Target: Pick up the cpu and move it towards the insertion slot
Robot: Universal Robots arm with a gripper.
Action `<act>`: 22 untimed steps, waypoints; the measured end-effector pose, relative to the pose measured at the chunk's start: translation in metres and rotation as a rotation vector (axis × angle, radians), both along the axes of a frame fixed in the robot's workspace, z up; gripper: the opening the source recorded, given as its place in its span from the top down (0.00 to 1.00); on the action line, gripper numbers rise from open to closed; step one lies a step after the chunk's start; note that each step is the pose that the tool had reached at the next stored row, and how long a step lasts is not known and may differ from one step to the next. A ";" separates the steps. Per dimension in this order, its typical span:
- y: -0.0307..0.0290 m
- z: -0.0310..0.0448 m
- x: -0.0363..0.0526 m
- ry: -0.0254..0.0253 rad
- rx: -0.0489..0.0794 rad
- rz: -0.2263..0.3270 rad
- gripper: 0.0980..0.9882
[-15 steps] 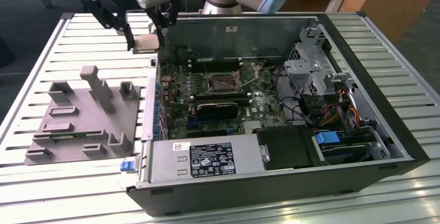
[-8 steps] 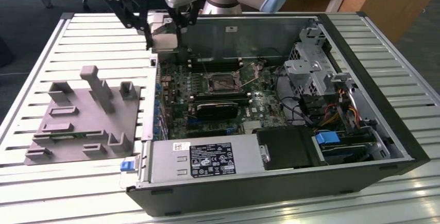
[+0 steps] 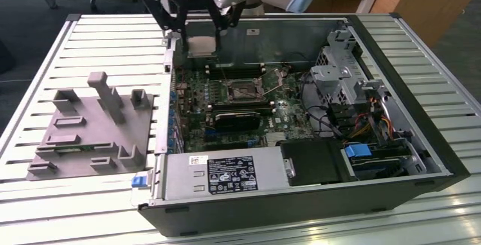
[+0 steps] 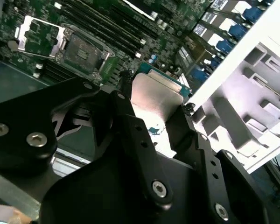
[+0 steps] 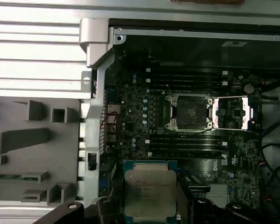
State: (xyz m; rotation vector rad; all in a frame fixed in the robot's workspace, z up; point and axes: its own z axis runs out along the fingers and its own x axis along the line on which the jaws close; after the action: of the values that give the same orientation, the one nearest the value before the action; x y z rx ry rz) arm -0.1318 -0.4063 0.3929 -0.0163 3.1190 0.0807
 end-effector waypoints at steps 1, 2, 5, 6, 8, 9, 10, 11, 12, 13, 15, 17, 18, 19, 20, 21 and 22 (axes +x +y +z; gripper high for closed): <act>0.0000 0.0000 0.0045 0.0001 0.000 0.000 0.51; 0.0000 0.0000 0.0087 0.0003 0.000 0.000 0.51; 0.0000 0.0000 0.0202 0.0005 0.000 0.000 0.51; 0.0000 0.0000 0.0240 0.0006 0.000 0.000 0.51; 0.0000 0.0000 0.0312 0.0008 0.000 0.000 0.51; 0.0000 0.0000 0.0345 0.0009 0.000 0.000 0.51; 0.0000 0.0000 0.0379 0.0010 0.000 0.000 0.51; 0.0000 0.0000 0.0414 0.0012 0.000 0.000 0.51; 0.0000 0.0000 0.0448 0.0015 0.000 0.000 0.51; 0.0000 0.0000 0.0484 0.0016 0.000 0.000 0.51; 0.0000 0.0000 0.0558 0.0022 0.000 0.000 0.51; 0.0000 -0.0001 0.0631 0.0027 0.000 0.000 0.51; 0.0000 -0.0001 0.0667 0.0030 0.000 0.000 0.51; 0.0000 -0.0001 0.0700 0.0032 0.000 0.000 0.51; 0.0000 -0.0002 0.0731 0.0034 0.000 0.000 0.51; 0.0000 -0.0003 0.0763 0.0036 0.000 0.000 0.51; 0.0001 -0.0005 0.0788 0.0037 0.000 0.000 0.51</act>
State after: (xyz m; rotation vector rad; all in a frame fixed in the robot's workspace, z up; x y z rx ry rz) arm -0.0530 -0.4062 0.3924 -0.0161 3.1227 0.0809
